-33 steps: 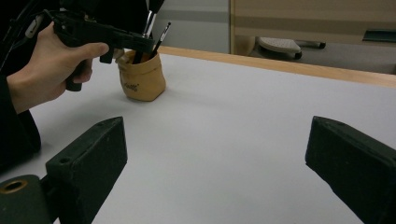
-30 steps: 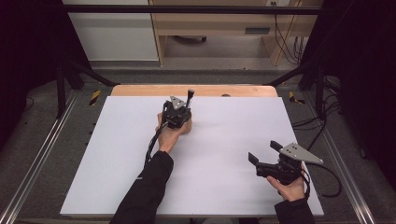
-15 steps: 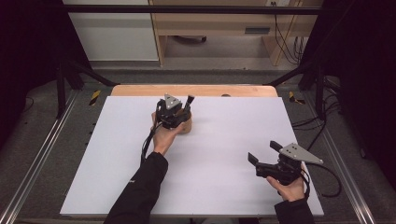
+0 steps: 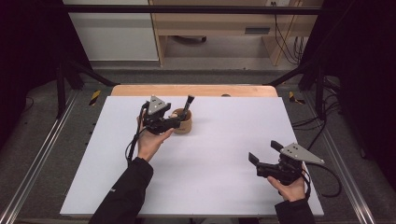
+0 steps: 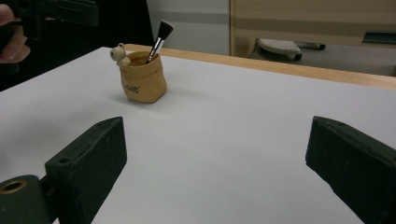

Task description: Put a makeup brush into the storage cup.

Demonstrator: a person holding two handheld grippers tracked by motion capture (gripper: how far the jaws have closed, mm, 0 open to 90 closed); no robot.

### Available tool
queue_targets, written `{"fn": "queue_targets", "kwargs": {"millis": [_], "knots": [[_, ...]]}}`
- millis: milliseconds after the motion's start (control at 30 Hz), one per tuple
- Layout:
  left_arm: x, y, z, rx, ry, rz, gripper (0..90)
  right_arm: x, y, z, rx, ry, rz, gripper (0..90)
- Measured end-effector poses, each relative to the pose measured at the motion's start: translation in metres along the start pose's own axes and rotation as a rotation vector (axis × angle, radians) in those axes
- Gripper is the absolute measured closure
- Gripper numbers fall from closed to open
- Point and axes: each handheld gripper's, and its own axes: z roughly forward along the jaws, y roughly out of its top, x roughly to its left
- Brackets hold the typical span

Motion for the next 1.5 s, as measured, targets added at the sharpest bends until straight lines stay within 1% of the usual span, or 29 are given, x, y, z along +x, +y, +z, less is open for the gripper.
{"fn": "queue_targets", "kwargs": {"millis": [200, 267, 400, 567, 700, 867, 933, 1200, 1300, 1400, 1500], "knots": [[0.003, -0.005, -0.026, -0.022, -0.003, 0.023, 25.6, 0.0, -0.001, -0.001, 0.003, -0.007, 0.006, 5.6], [0.004, -0.007, -0.033, -0.025, -0.004, 0.024, 23.8, -0.001, -0.001, -0.001, 0.006, -0.008, 0.01, 5.4], [0.007, -0.013, -0.049, -0.034, -0.009, 0.011, 20.9, -0.001, -0.001, -0.001, 0.004, -0.007, 0.008, 5.3], [0.009, -0.018, -0.064, -0.043, -0.008, 0.01, 20.1, -0.001, -0.001, -0.002, 0.005, -0.01, 0.014, 5.2], [0.01, -0.024, -0.076, -0.049, -0.018, 0.011, 19.1, -0.001, -0.001, -0.002, 0.006, -0.01, 0.022, 5.1], [0.012, -0.035, -0.088, -0.044, -0.013, 0.008, 18.0, -0.002, -0.002, -0.003, 0.006, -0.012, 0.019, 5.2], [0.013, -0.039, -0.092, -0.051, -0.01, -0.003, 17.9, -0.002, -0.002, -0.003, 0.007, -0.013, 0.021, 5.2], [0.018, -0.057, -0.106, -0.034, 0.007, -0.024, 16.2, -0.002, -0.003, -0.003, 0.009, -0.014, 0.023, 5.3], [0.02, -0.063, -0.111, -0.019, 0.013, -0.021, 15.2, -0.002, -0.003, -0.002, 0.01, -0.015, 0.023, 5.2], [0.02, -0.066, -0.116, -0.025, 0.016, -0.029, 14.5, -0.003, -0.004, -0.002, 0.013, -0.016, 0.022, 5.3], [0.02, -0.068, -0.122, -0.022, 0.02, -0.021, 13.2, -0.002, -0.005, -0.002, 0.016, -0.018, 0.025, 5.2]]}}
